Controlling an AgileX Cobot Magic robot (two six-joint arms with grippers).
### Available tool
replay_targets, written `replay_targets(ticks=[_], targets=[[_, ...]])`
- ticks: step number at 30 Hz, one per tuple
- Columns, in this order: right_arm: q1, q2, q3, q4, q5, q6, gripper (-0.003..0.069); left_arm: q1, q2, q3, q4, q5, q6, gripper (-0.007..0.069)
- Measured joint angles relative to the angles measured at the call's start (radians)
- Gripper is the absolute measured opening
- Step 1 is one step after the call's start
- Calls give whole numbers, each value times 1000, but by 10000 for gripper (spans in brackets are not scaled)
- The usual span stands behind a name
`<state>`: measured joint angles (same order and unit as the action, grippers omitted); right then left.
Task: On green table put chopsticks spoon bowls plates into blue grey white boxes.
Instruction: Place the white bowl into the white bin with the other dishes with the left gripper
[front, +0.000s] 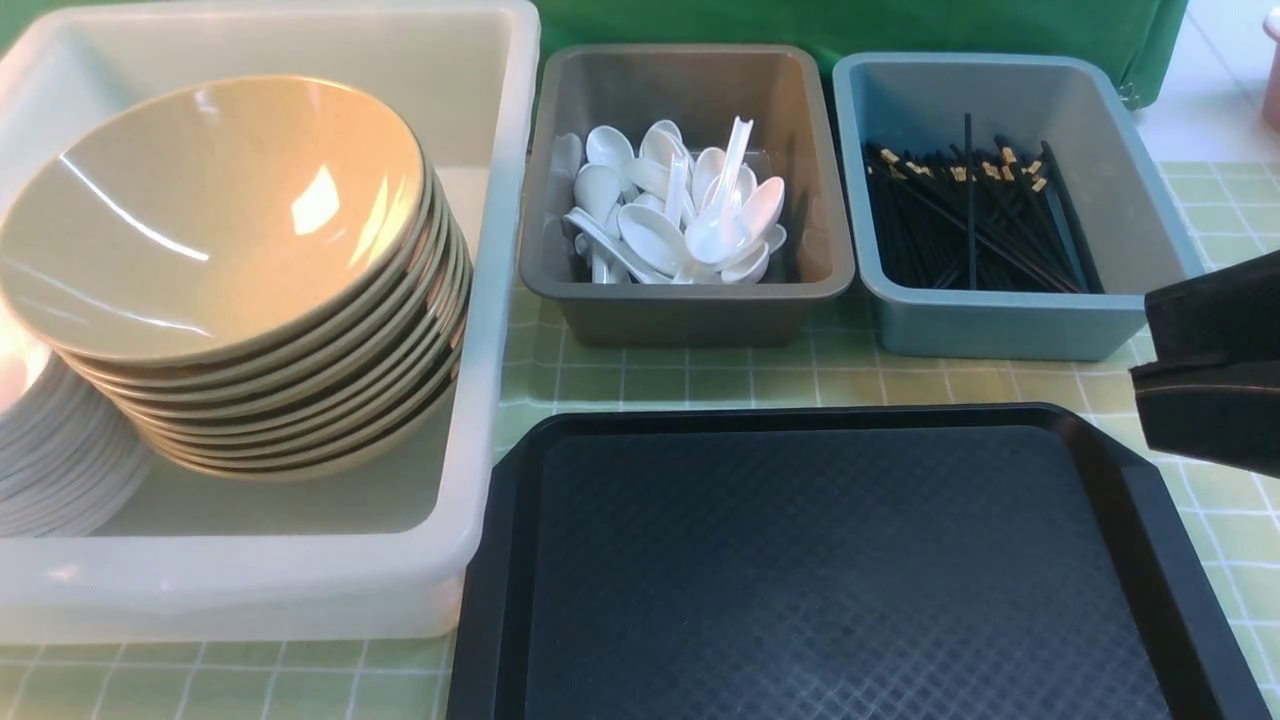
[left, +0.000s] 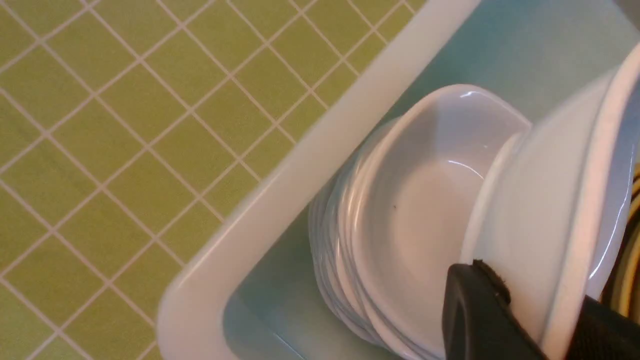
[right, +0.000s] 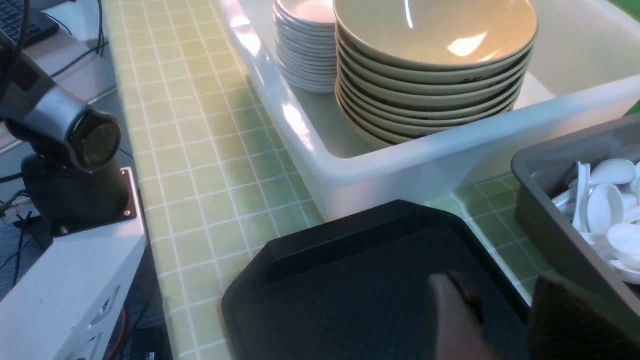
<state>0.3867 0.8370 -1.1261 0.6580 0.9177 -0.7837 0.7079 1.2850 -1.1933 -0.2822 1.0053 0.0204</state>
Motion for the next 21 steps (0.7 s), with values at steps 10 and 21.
replay_targets(ticks=[10, 21], targets=[[0, 0, 0, 4, 0, -1, 236, 0, 164, 14, -74, 24, -120, 55], [0, 0, 0, 12, 0, -1, 236, 0, 174, 14, -94, 32, -141, 397]])
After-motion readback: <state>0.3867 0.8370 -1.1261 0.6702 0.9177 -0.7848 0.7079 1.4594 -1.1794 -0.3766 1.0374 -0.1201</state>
